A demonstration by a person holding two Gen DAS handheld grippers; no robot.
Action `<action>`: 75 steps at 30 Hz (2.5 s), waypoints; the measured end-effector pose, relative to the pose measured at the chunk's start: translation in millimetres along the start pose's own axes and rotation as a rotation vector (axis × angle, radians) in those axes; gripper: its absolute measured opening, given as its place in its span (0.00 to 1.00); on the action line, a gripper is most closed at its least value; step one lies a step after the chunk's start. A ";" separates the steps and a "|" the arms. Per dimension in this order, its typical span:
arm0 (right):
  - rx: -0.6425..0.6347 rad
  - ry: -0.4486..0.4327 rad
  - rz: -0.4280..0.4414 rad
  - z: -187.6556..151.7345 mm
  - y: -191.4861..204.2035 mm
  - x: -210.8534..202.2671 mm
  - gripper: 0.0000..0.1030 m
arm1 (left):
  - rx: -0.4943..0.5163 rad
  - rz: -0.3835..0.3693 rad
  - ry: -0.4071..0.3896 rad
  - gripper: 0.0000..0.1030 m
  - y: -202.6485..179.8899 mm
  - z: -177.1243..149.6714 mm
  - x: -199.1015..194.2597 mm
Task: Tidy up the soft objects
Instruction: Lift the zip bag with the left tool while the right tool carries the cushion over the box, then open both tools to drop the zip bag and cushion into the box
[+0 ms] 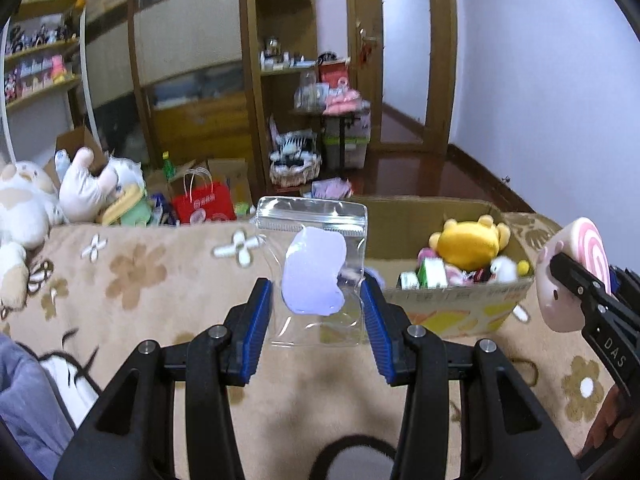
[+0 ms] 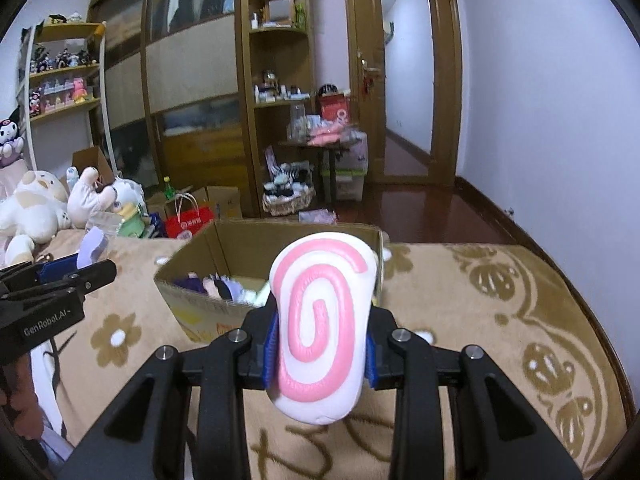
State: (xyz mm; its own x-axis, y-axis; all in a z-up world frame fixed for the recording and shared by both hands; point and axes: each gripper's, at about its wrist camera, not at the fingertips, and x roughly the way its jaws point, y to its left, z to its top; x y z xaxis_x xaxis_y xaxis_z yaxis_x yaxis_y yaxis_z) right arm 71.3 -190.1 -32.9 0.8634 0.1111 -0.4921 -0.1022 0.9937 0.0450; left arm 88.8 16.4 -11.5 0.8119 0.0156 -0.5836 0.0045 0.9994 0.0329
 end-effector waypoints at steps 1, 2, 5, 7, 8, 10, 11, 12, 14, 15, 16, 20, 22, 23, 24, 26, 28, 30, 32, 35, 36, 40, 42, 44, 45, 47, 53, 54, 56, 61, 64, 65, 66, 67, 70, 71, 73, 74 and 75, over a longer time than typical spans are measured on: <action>-0.004 -0.009 0.004 3.4 1.3 0.1 0.33 | 0.010 -0.002 -0.012 0.43 -2.3 3.6 -0.1; -0.006 -0.017 0.007 6.0 2.0 0.6 0.33 | 0.018 -0.003 -0.019 0.43 -3.6 6.0 -0.2; -0.020 -0.054 0.021 17.0 4.7 0.7 0.33 | 0.033 -0.008 -0.056 0.43 -7.7 20.2 1.9; -0.031 -0.073 0.029 22.5 6.7 2.0 0.33 | 0.044 -0.007 -0.080 0.43 -9.0 29.4 2.6; -0.039 -0.083 0.030 25.7 9.1 3.1 0.33 | 0.050 -0.010 -0.091 0.43 -9.7 35.0 3.4; -0.048 -0.098 0.033 30.7 11.8 5.5 0.33 | 0.063 -0.016 -0.108 0.43 -11.1 46.1 5.9; -0.048 -0.106 0.040 34.7 13.1 8.3 0.33 | 0.067 -0.022 -0.117 0.43 -11.4 51.2 7.0; -0.046 -0.111 0.044 37.7 13.9 11.2 0.33 | 0.073 -0.029 -0.124 0.43 -12.1 56.9 8.9; -0.051 -0.123 0.051 43.8 16.3 17.4 0.33 | 0.097 -0.032 -0.131 0.43 -14.6 64.7 12.6; -0.055 -0.124 0.051 46.3 17.1 19.7 0.33 | 0.120 -0.024 -0.125 0.43 -17.1 69.2 14.9; -0.058 -0.128 0.055 48.8 17.9 22.0 0.33 | 0.128 -0.022 -0.127 0.43 -18.2 72.3 15.0; -0.054 -0.130 0.060 50.4 20.2 30.8 0.34 | 0.155 -0.032 -0.133 0.43 -22.0 78.1 13.2; -0.048 -0.119 0.063 51.3 19.2 34.7 0.34 | 0.167 -0.036 -0.131 0.43 -24.6 78.9 15.1; -0.047 -0.115 0.064 52.3 18.4 37.9 0.34 | 0.167 -0.039 -0.132 0.43 -26.2 79.4 16.9; -0.045 -0.110 0.063 52.1 17.9 42.5 0.35 | 0.165 -0.046 -0.133 0.43 -27.2 79.9 19.7; -0.039 -0.098 0.062 50.7 15.1 51.2 0.35 | 0.161 -0.056 -0.125 0.43 -29.6 80.4 27.5; -0.033 -0.085 0.064 46.1 11.9 59.0 0.35 | 0.178 -0.065 -0.108 0.43 -34.1 77.4 40.2; -0.025 -0.070 0.068 43.2 8.1 68.9 0.36 | 0.206 -0.059 -0.092 0.43 -38.0 74.0 51.9; -0.006 -0.047 0.077 39.2 3.0 79.4 0.37 | 0.221 -0.057 -0.065 0.43 -40.5 69.0 64.3; 0.014 -0.016 0.082 32.8 -3.6 93.7 0.38 | 0.227 -0.061 -0.015 0.43 -44.0 60.5 83.8; 0.020 -0.006 0.079 31.0 -5.5 98.6 0.38 | 0.232 -0.059 0.004 0.43 -45.2 57.2 90.6; 0.049 0.022 0.094 22.7 -13.6 109.6 0.41 | 0.231 -0.074 0.056 0.44 -46.8 46.6 107.3; 0.048 0.031 0.091 19.8 -14.3 112.6 0.43 | 0.227 -0.084 0.074 0.44 -47.4 41.8 111.2; 0.049 0.040 0.089 17.8 -14.4 115.0 0.43 | 0.229 -0.096 0.087 0.44 -48.4 38.1 113.8; 0.051 0.044 0.089 16.3 -15.2 115.4 0.43 | 0.234 -0.098 0.093 0.44 -49.5 36.1 115.2; 0.055 0.056 0.088 14.3 -15.9 117.9 0.44 | 0.243 -0.090 0.089 0.45 -51.8 34.5 116.9; 0.069 0.078 0.095 10.2 -18.7 118.1 0.48 | 0.238 -0.082 0.095 0.50 -55.1 28.0 118.8; 0.071 0.080 0.094 10.3 -19.4 118.0 0.49 | 0.235 -0.083 0.096 0.50 -55.1 27.9 118.4; 0.078 0.082 0.097 9.8 -20.4 117.9 0.50 | 0.229 -0.079 0.095 0.52 -54.3 28.0 117.8; 0.087 0.083 0.101 8.7 -21.6 116.3 0.55 | 0.181 -0.082 0.103 0.63 -46.7 28.6 117.5; 0.093 0.066 0.095 8.3 -21.9 110.9 0.61 | 0.159 -0.073 0.106 0.69 -41.6 27.9 116.5; 0.093 0.056 0.089 8.7 -22.0 108.1 0.62 | 0.150 -0.065 0.105 0.70 -40.8 27.2 115.3; 0.089 0.051 0.085 9.2 -21.5 106.0 0.62 | 0.146 -0.060 0.104 0.73 -40.2 26.1 114.4; 0.085 0.048 0.081 9.6 -20.7 104.5 0.62 | 0.145 -0.060 0.103 0.74 -39.8 24.7 112.8; 0.065 0.035 0.061 11.3 -19.4 98.0 0.63 | 0.130 -0.072 0.107 0.78 -39.4 21.7 106.9; 0.065 0.032 0.061 12.1 -19.6 95.5 0.63 | 0.121 -0.072 0.105 0.79 -37.6 20.8 104.5; 0.068 0.023 0.059 13.5 -19.9 90.5 0.66 | 0.101 -0.070 0.096 0.83 -35.7 21.5 98.2; 0.071 0.018 0.058 14.2 -20.4 87.5 0.67 | 0.094 -0.066 0.090 0.83 -34.8 21.4 94.2; 0.073 0.015 0.058 14.9 -20.9 84.9 0.67 | 0.088 -0.063 0.082 0.83 -33.1 21.6 89.6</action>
State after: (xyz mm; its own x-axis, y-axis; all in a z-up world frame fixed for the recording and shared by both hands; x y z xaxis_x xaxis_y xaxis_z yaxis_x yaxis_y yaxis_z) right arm 154.1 -201.2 -62.7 0.8497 0.1691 -0.4994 -0.1154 0.9838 0.1368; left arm 174.0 -15.9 -47.4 0.7578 -0.0409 -0.6512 0.1077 0.9922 0.0631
